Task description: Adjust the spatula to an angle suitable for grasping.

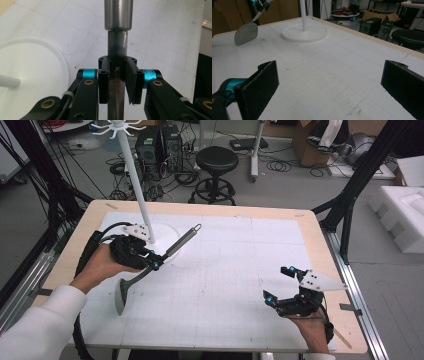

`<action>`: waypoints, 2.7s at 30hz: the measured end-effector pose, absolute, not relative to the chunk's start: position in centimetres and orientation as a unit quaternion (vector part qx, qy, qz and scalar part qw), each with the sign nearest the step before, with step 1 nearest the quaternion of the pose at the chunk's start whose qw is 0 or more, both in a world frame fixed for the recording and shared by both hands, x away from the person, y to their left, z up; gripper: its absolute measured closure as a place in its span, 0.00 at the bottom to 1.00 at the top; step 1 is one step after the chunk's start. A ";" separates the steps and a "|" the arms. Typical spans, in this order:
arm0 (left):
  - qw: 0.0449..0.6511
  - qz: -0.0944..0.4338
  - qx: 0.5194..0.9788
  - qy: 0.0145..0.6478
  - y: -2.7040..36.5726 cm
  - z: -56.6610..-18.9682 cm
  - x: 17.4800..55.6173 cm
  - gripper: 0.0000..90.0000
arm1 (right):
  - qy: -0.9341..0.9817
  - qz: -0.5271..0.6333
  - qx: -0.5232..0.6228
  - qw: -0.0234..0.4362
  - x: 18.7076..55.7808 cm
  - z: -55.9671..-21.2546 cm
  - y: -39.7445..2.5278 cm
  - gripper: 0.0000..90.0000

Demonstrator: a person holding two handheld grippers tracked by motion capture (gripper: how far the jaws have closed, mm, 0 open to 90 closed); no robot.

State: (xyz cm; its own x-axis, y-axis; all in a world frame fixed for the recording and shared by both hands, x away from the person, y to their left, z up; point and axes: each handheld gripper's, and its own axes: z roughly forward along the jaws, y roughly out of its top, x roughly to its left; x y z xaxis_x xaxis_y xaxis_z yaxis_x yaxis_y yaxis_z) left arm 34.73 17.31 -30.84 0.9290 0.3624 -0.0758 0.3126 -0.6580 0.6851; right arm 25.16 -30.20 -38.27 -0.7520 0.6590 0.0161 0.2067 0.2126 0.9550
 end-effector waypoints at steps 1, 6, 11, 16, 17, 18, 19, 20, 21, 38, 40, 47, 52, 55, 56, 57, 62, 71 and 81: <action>0.373 0.034 0.909 0.184 17.3 -30.7 34.7 0.83 | 0.752 0.557 0.287 0.204 25.2 -38.3 -30.2 0.00; 0.382 0.036 0.908 0.168 17.0 -29.8 34.5 0.83 | 0.753 0.556 0.288 0.201 25.3 -38.4 -30.2 0.00; 0.413 0.033 0.896 0.160 16.8 -28.8 34.4 0.83 | 0.752 0.557 0.290 0.200 25.4 -38.3 -30.2 0.00; 0.432 0.028 0.888 0.153 16.9 -28.3 34.3 0.83 | 0.752 0.559 0.288 0.200 25.6 -38.1 -30.3 0.00; 0.437 0.027 0.886 0.150 17.0 -28.1 34.3 0.83 | 0.751 0.559 0.291 0.197 25.6 -38.1 -30.3 0.00; 0.446 0.023 0.882 0.150 17.0 -28.0 34.3 0.83 | 0.751 0.560 0.290 0.195 25.7 -38.1 -30.4 0.00; 0.451 0.023 0.880 0.149 17.1 -27.9 34.3 0.83 | 0.752 0.559 0.292 0.193 25.7 -38.1 -30.4 0.00; 0.458 0.023 0.877 0.148 17.1 -27.8 34.3 0.83 | 0.751 0.560 0.292 0.194 25.8 -38.1 -30.4 0.00; 0.461 0.023 0.875 0.145 17.2 -27.6 34.3 0.83 | 0.751 0.560 0.290 0.194 25.8 -38.1 -30.5 0.00; 0.498 0.037 0.861 0.098 16.0 -25.9 34.3 0.83 | 0.779 0.550 0.253 0.165 27.4 -34.7 -29.7 0.00; 0.502 0.038 0.859 0.096 16.0 -25.8 34.3 0.83 | 0.782 0.549 0.247 0.162 27.7 -34.1 -29.6 0.00; 0.513 0.041 0.853 0.087 15.8 -25.6 34.5 0.83 | 0.785 0.562 0.216 0.144 29.0 -31.5 -28.7 0.00; 0.516 0.037 0.852 0.078 15.5 -25.5 34.5 0.83 | 0.781 0.579 0.197 0.132 30.0 -29.8 -27.8 0.00; 0.521 0.037 0.850 0.073 15.4 -25.4 34.4 0.83 | 0.777 0.588 0.189 0.120 30.7 -28.8 -27.3 0.00; 0.521 0.038 0.850 0.072 15.3 -25.4 34.4 0.83 | 0.778 0.589 0.184 0.119 30.8 -28.5 -27.2 0.00; 0.522 0.037 0.849 0.072 15.3 -25.3 34.4 0.83 | 0.779 0.589 0.179 0.119 31.0 -28.3 -27.0 0.00; 0.530 0.037 0.845 0.062 15.0 -25.1 34.5 0.83 | 0.786 0.590 0.159 0.098 31.7 -27.2 -26.0 0.00; 0.534 0.031 0.843 0.050 14.3 -25.0 34.6 0.83 | 0.790 0.596 0.121 0.079 32.9 -25.3 -24.3 0.00; 0.533 0.021 0.845 0.041 13.8 -25.1 34.7 0.83 | 0.812 0.577 0.081 0.038 34.2 -23.6 -22.1 0.00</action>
State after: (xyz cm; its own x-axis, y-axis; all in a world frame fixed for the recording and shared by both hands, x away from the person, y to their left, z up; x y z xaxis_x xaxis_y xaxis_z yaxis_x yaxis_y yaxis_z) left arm 34.72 13.79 -25.10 0.9958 0.0916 -0.0076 0.0464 -0.4293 0.9019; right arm 34.23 -22.08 -23.60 -0.9840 0.1754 0.0316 0.0876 0.3217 0.9428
